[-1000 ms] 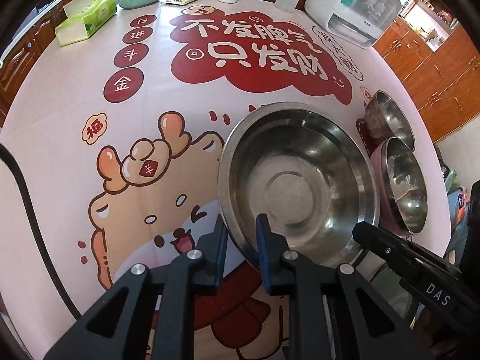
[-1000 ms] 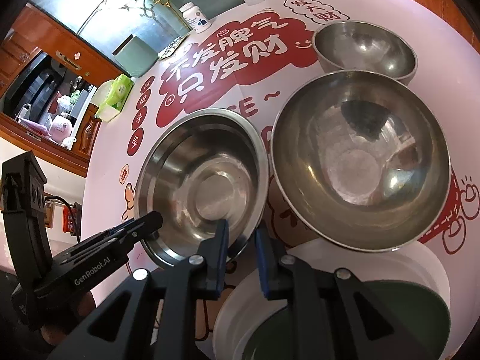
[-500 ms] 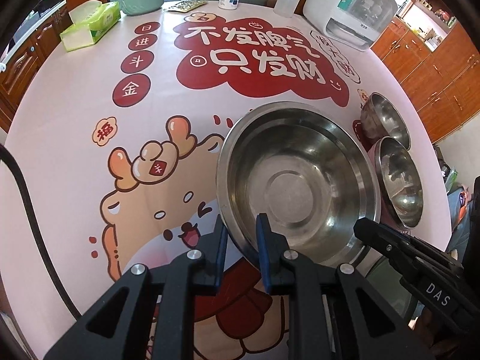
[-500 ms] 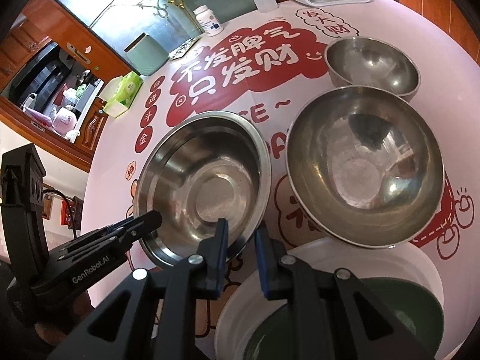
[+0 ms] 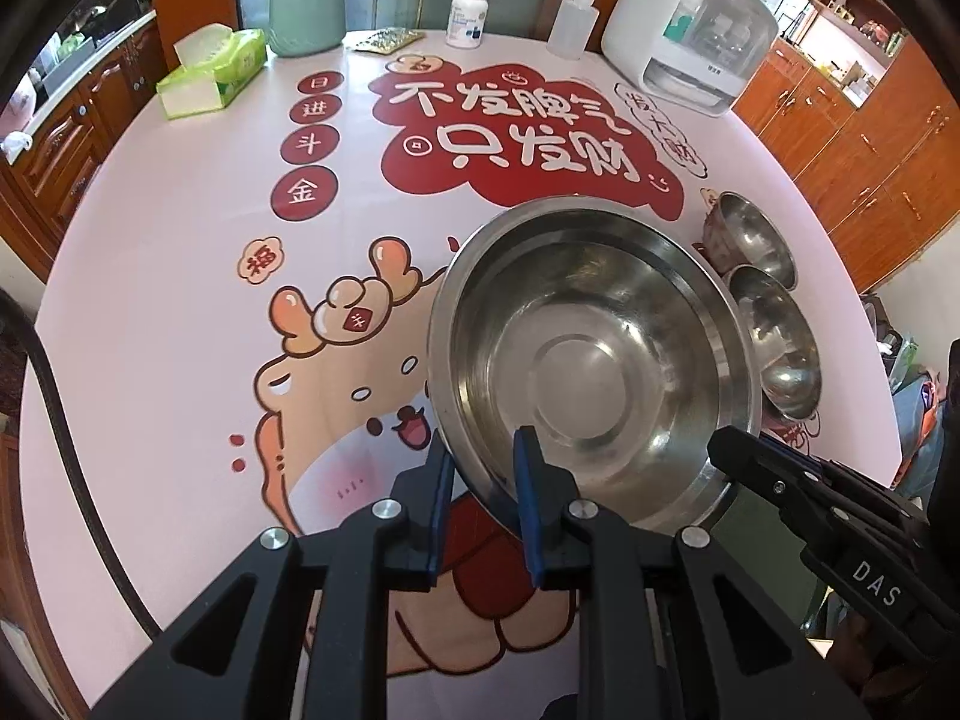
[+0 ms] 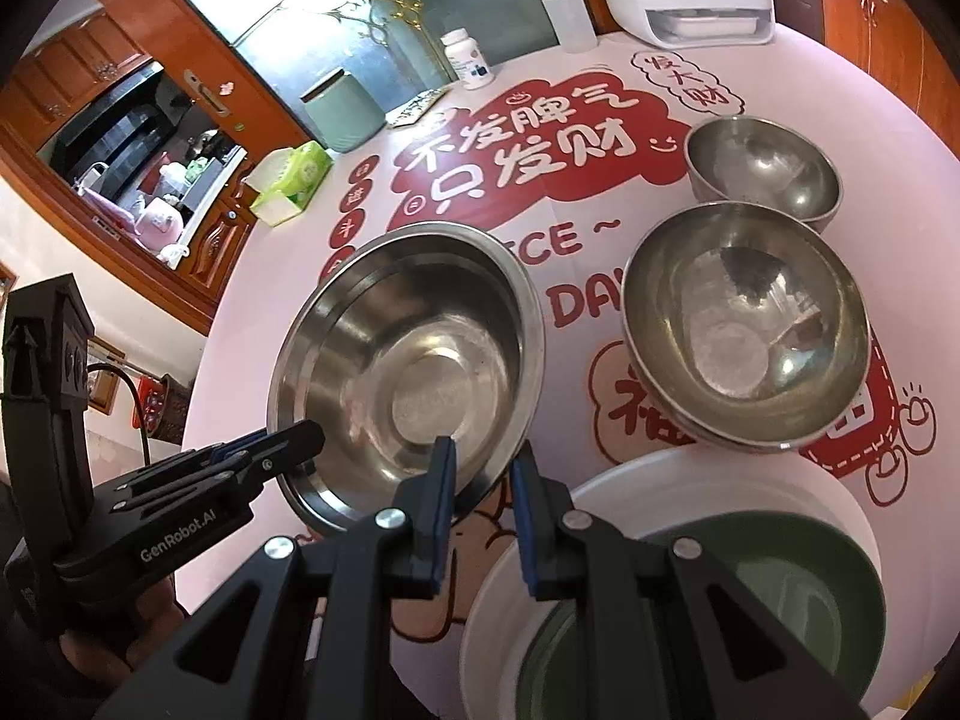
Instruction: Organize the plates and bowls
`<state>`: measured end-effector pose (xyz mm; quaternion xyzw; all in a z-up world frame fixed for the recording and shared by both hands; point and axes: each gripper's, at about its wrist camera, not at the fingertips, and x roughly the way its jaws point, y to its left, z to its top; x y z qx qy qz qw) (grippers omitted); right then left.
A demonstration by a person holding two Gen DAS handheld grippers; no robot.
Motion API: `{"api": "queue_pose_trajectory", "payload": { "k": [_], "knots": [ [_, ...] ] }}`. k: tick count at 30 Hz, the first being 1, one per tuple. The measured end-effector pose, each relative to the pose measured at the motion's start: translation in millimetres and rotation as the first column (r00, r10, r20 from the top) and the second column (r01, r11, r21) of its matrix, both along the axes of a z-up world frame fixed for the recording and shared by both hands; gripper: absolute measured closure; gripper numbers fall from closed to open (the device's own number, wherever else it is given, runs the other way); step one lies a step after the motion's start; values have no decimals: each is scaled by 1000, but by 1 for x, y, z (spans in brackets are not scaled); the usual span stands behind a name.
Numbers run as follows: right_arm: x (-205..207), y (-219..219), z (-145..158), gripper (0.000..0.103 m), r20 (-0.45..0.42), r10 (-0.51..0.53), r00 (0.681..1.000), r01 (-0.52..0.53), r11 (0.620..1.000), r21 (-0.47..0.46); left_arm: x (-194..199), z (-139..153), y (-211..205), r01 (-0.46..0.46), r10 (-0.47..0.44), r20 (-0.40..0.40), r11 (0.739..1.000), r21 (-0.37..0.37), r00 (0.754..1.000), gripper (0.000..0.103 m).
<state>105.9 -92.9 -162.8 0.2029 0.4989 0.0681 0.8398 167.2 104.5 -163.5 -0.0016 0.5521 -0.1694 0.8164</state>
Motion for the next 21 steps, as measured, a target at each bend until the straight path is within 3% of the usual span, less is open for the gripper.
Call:
{"api": "queue_pose_trajectory", "payload": {
  "k": [11, 21],
  "knots": [
    [-27, 14, 10, 85, 31, 59, 998, -59, 998, 4, -40, 17, 19, -34, 34, 38, 999, 7, 999, 85],
    [-50, 32, 5, 85, 10, 131, 991, -131, 991, 18, -78, 12, 43, -94, 94, 15, 995, 22, 995, 84]
  ]
}}
